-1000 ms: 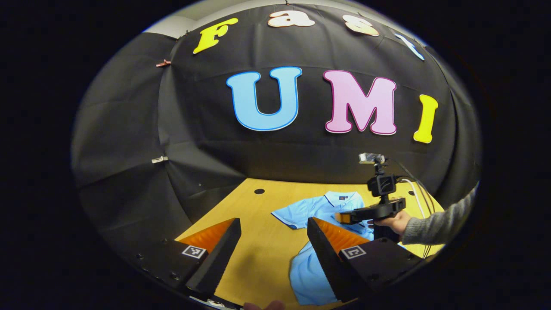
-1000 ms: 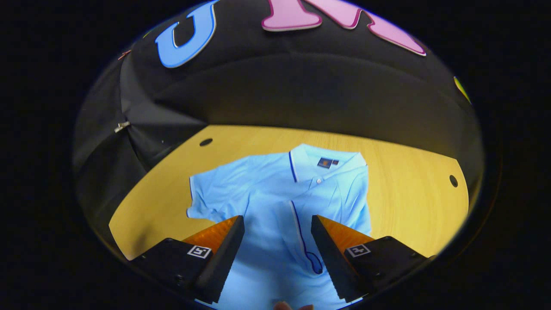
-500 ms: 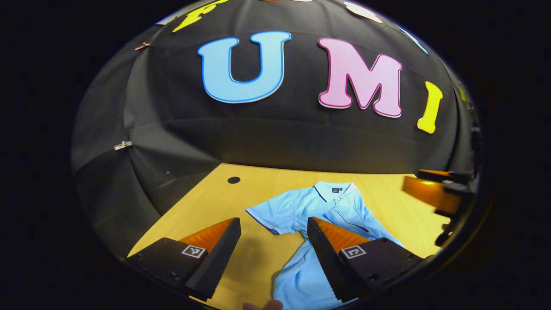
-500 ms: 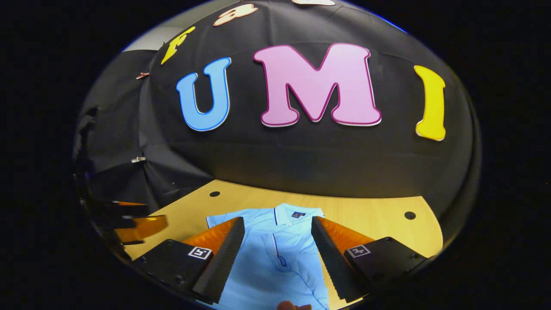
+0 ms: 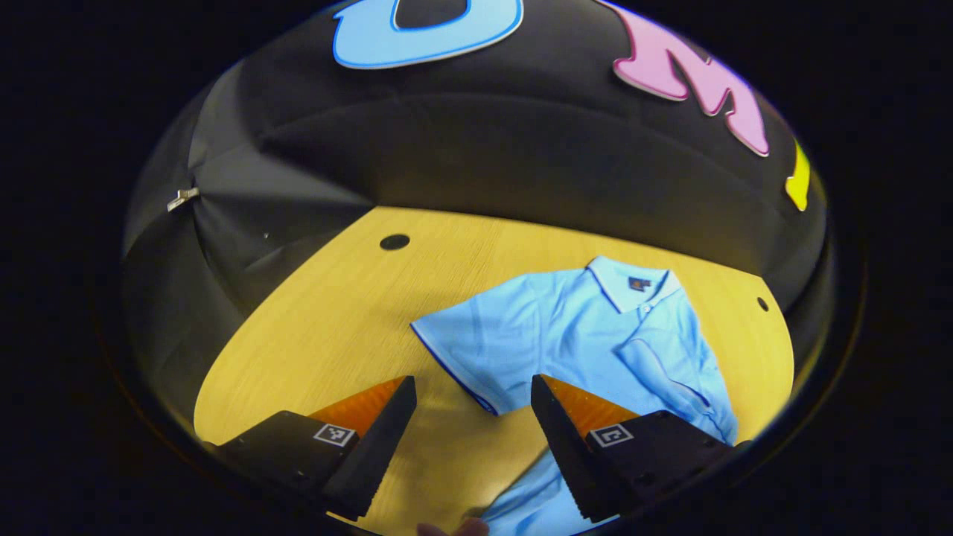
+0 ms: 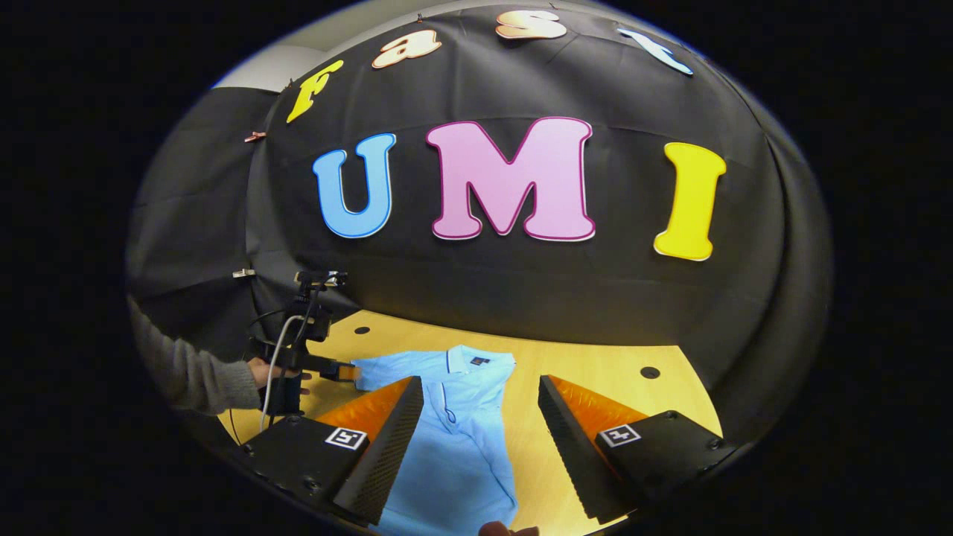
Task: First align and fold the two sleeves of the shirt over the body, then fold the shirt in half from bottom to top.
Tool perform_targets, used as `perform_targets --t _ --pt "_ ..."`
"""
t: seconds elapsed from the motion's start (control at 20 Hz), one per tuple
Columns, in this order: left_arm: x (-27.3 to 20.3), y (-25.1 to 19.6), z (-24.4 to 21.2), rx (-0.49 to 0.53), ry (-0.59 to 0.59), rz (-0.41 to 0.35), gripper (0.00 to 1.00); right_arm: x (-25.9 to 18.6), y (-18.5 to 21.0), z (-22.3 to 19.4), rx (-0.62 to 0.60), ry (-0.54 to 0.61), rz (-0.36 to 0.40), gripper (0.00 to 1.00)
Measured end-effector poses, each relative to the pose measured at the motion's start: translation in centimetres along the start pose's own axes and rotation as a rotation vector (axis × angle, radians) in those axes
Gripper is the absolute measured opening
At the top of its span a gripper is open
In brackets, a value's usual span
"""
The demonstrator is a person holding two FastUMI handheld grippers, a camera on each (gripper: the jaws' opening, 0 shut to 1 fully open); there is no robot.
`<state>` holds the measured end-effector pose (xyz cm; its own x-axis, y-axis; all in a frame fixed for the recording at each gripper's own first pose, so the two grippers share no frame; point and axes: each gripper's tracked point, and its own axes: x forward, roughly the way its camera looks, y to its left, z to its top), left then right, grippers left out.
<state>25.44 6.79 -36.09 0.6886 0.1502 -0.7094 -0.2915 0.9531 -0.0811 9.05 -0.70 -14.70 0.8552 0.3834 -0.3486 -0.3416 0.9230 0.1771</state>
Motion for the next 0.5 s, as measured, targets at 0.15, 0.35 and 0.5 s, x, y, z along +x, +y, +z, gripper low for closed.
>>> perform_targets --t 0.15,0.35,0.5 --pt "2.6 0.9 -0.5 -0.054 0.073 0.052 0.99 -1.4 -2.0 -1.1 0.034 0.030 -0.039 0.96" --pt "5.0 1.4 -1.6 -0.027 0.142 0.102 0.99 -2.4 -4.2 -2.4 0.045 0.062 -0.075 0.97" --pt "5.5 1.1 -1.8 -0.042 0.157 0.099 1.00 -3.0 -5.1 -2.6 0.061 0.069 -0.086 0.97"
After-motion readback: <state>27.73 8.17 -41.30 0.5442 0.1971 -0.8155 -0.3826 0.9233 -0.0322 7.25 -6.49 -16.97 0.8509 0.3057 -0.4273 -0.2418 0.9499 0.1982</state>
